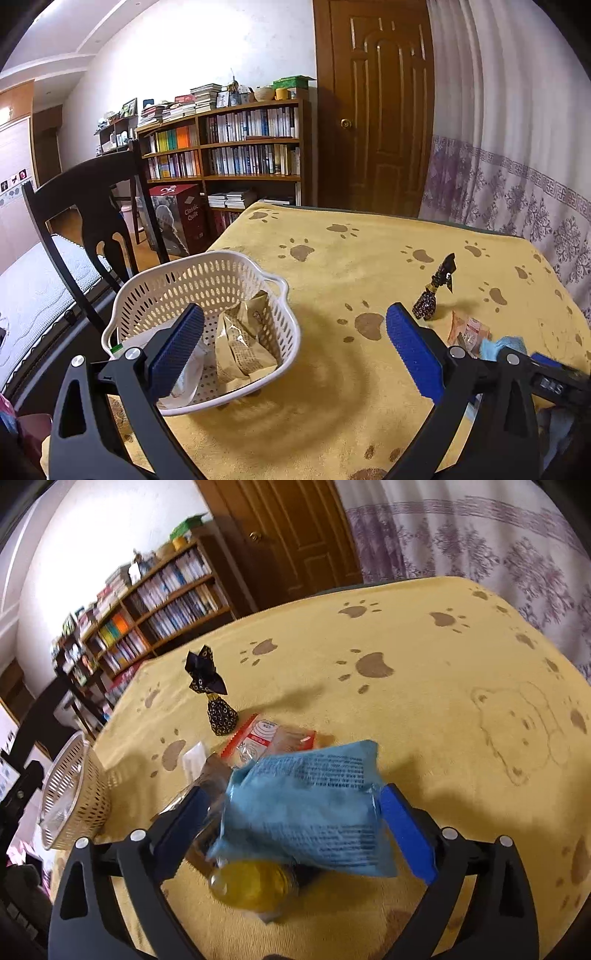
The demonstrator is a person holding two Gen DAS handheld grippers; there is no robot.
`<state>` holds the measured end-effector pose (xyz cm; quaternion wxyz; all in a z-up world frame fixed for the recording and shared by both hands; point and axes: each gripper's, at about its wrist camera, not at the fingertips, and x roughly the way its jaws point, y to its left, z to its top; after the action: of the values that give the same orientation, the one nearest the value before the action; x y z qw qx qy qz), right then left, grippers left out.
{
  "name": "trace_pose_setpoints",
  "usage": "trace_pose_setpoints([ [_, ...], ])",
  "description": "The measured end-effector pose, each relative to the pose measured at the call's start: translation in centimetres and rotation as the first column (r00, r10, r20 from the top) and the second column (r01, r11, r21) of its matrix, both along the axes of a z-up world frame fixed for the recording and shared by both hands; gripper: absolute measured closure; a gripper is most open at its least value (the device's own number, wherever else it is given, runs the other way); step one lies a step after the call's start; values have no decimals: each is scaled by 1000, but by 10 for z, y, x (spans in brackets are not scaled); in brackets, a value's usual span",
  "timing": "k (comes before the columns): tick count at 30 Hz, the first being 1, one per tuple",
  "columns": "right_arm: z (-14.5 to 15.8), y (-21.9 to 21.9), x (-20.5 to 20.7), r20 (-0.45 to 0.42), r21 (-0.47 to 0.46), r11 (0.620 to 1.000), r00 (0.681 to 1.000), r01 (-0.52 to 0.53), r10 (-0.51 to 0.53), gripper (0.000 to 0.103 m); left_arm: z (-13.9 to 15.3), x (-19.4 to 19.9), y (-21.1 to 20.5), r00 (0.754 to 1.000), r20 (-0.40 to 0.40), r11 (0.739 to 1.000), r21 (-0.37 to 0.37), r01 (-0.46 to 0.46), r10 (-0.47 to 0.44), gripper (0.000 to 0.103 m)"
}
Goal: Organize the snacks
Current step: 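Grasp the light-blue bag with the right tool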
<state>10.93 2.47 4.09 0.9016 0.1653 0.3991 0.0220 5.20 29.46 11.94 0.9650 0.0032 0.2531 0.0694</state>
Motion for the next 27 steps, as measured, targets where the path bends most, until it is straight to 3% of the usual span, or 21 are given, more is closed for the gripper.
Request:
trace_pose_setpoints([
  [7,-10,10,15,-80,-96,995,997,-30,23,9,-2,0,-3,1000,-6,1000,7,12,-12,3],
  [16,-9,-5,1,-53,-66,998,999,-13,10,21,-10,4,-15,997,-42,998,-8,64,-64,3],
  [27,-7,-44,-35,-18,-74,993,996,88,-89,23,-24,9,-39,983,-90,986,-31,161,-163,3],
])
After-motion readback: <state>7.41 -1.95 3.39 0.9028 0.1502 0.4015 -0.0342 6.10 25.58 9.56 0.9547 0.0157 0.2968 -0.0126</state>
